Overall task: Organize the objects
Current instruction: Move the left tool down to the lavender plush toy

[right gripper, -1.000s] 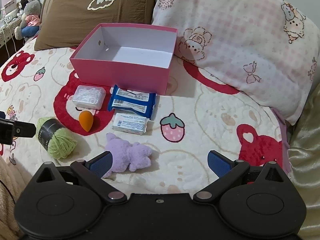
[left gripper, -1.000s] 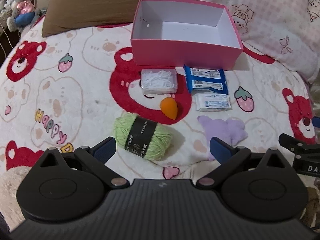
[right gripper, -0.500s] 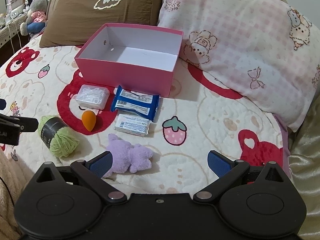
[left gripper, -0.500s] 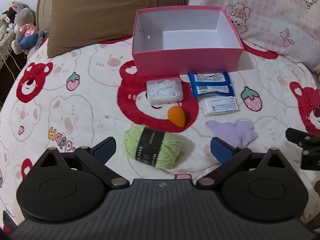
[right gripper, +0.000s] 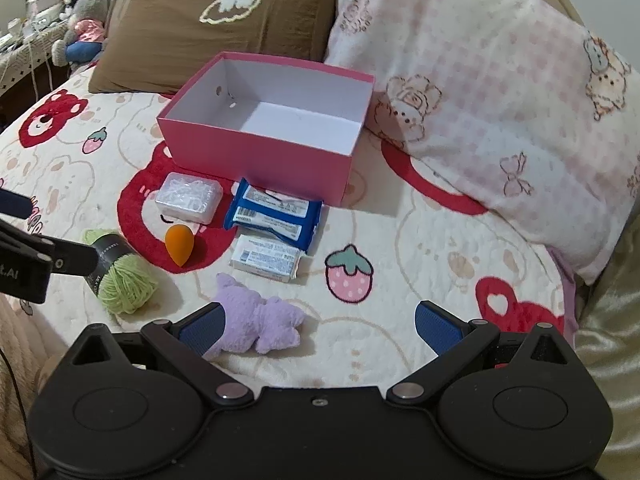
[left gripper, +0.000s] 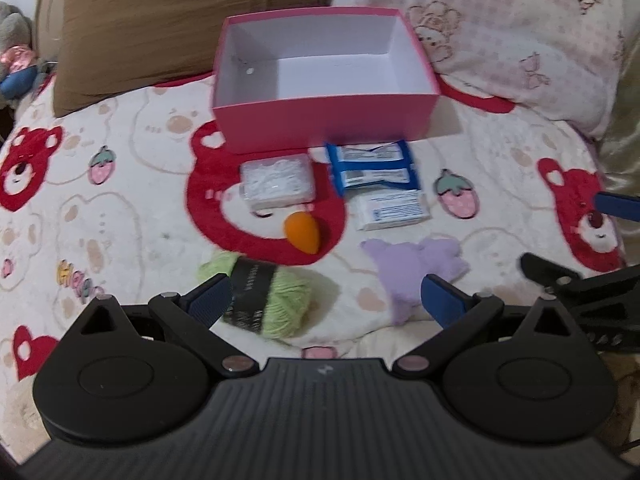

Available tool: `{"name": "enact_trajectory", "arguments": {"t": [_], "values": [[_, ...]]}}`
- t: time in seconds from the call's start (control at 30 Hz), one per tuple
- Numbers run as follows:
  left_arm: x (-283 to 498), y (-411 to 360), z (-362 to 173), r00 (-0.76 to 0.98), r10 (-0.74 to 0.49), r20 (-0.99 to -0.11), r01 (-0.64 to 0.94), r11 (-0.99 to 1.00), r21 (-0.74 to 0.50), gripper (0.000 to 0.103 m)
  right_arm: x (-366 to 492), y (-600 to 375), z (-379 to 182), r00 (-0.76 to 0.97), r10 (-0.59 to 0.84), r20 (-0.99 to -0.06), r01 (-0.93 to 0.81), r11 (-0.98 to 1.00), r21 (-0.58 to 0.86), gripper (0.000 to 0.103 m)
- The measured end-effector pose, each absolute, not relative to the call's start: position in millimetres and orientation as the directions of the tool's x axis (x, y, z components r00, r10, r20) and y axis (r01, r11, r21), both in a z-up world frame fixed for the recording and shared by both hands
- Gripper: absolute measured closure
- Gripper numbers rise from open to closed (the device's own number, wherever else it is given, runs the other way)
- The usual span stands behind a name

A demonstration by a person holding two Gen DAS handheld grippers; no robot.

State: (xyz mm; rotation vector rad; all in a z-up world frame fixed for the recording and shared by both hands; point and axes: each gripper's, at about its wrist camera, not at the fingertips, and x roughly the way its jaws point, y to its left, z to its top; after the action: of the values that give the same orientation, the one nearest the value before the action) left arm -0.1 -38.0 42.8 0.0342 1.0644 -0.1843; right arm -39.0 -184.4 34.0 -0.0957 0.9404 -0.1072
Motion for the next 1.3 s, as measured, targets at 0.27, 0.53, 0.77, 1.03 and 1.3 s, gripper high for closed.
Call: {"name": "enact_trajectory", "arguments": {"t": [0.27,0.53,0.77,1.03,1.3], "values": [[22.2,-66.0,38.4,0.468,-0.153,-0.870,0.175,0.981,-0.078,0.003,-47.9,-198.8,36.0,0.706,0.071,-0.705,-0.136,0.990,-0.036,0.002],[48.8,-79.5,-8.0,0.412,-0.243,-0.878,0.145,0.969,-0.200,0.004,-37.7,-214.4,5.1,0.708,0.075,-0.703,-0.156,0.986,-0.051,0.002],[57.7,-87.8,-37.1,0.388,-0.231,-0.892,0.150,0.971,-0.186,0.007,-30.7,-201.5,-28.0,0.656,0.184,-0.732,-0.238,0.971,0.031,0.002],[57.4,-85.7,-66.6,0.379,-0.258,-0.889,0.145,0.965,-0.218,0.017,-19.3,-194.0,-71.6,0.575,0.207,-0.791,-0.254,0.965,0.068,0.008],[65.5,-95.1,-99.3,0.336,-0.285,-0.898,0.142,0.958,-0.251,0.017,-13.2,-207.2,-98.4,0.512,0.294,-0.807,-0.186,0.955,0.229,0.008]]}}
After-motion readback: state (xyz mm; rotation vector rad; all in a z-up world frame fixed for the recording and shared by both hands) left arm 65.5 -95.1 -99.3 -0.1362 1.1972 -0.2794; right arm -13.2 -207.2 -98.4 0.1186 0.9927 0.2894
